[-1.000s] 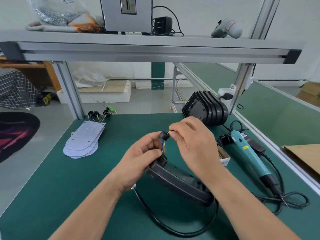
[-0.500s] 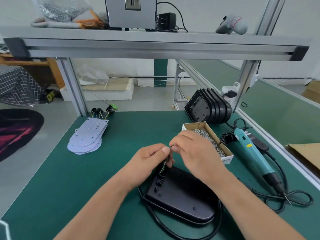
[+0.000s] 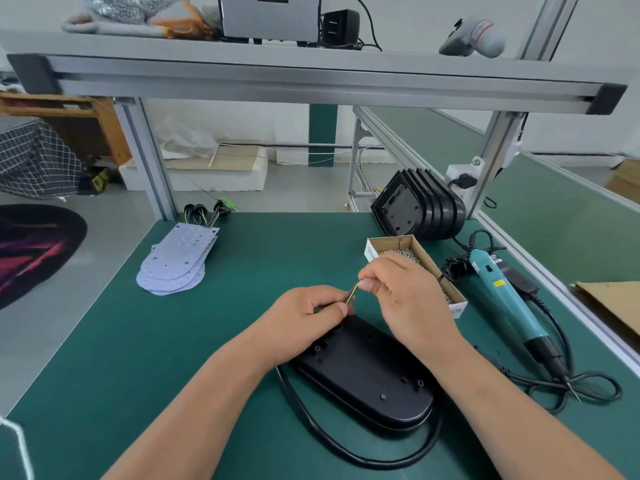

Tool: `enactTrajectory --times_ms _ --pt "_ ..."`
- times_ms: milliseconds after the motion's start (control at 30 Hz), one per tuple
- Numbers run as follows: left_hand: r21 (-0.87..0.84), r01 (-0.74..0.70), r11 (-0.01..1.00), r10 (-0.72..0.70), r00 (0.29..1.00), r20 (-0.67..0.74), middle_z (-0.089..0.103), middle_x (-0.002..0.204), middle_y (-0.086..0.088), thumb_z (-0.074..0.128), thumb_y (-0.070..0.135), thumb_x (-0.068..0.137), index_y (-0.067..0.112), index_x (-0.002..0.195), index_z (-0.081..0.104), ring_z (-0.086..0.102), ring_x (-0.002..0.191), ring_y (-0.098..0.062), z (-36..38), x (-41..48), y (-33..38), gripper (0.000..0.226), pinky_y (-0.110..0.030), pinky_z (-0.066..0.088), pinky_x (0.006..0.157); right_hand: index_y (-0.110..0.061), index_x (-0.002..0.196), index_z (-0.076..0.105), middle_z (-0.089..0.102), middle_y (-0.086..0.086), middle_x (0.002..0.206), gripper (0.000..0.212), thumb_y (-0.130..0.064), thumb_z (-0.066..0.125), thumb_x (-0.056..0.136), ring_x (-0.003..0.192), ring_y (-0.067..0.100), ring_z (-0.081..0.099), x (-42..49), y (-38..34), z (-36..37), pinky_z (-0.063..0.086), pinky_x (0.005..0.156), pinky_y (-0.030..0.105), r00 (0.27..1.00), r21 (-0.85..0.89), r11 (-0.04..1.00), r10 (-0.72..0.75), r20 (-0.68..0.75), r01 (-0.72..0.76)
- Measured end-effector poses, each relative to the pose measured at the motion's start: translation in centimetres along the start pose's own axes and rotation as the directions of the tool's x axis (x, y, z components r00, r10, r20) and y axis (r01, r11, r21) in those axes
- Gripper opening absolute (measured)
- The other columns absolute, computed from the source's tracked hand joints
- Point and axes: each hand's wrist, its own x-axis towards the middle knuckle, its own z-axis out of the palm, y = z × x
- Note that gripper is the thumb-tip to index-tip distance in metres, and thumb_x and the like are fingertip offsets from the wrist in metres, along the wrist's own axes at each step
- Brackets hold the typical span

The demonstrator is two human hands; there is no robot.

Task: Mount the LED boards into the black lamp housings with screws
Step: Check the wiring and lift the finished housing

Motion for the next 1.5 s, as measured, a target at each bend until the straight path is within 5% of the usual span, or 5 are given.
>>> enactTrajectory --times_ms 700,933,1167,1333,1500 --pt "0.040 0.006 0.999 -0.003 0.998 -0.066 0.061 0.078 -0.005 0.054 0.036 0.099 0.039 0.111 0.072 0.047 0.063 -0.008 0.6 0.2 -0.4 0.022 -0.016 0.041 0.057 -0.006 0.088 0.073 0.070 0.000 0.086 0.009 0.001 0.077 0.092 0.084 0.006 0.051 0.2 -0.2 -0.2 0.048 0.077 0.036 0.989 0.085 0.991 0.108 -0.103 -0.099" --pt "-0.299 0.002 0.954 -0.006 1.000 -0.011 0.072 0.117 0.017 0.073 0.034 0.090 0.051 0.139 0.062 0.069 0.100 -0.007 0.0 -0.6 0.3 0.053 -0.019 0.051 0.089 -0.014 0.093 0.069 0.068 -0.007 0.093 0.007 -0.016 0.066 0.100 0.095 0.015 0.062 0.5 -0.2 -0.7 0.043 0.083 0.020 0.972 0.229 0.956 0.211 -0.106 -0.183" --pt "-0.480 0.122 0.869 -0.118 0.992 0.039 0.064 0.146 -0.002 0.084 0.025 0.073 0.039 0.150 0.055 0.061 0.134 -0.008 -0.6 -1.0 0.5 0.083 -0.039 0.042 0.121 -0.022 0.095 0.065 0.066 -0.009 0.095 0.012 -0.017 0.062 0.105 0.092 0.013 0.059 0.2 0.7 -1.3 0.046 0.083 0.027 0.953 0.224 0.939 0.288 -0.090 -0.262" --pt "-0.422 0.114 0.899 -0.140 0.990 -0.031 0.069 0.140 0.004 0.083 0.017 0.073 0.021 0.143 0.062 0.061 0.133 -0.001 -0.4 -0.5 0.2 0.074 -0.043 0.041 0.123 -0.013 0.129 0.070 0.064 0.003 0.135 0.035 -0.006 0.059 0.097 0.129 0.033 0.052 0.6 1.4 -2.0 0.040 0.110 0.050 0.993 -0.295 0.954 -0.075 -0.094 0.044" --pt "-0.492 0.068 0.868 -0.142 0.983 -0.115 0.074 0.134 0.001 0.088 0.024 0.064 0.019 0.137 0.065 0.066 0.128 -0.009 0.2 -0.2 0.0 0.077 -0.034 0.050 0.111 -0.013 0.139 0.066 0.068 0.002 0.130 0.037 -0.015 0.065 0.102 0.122 0.030 0.061 0.8 0.5 -1.2 0.041 0.108 0.053 0.933 -0.227 0.940 -0.178 0.313 0.256"
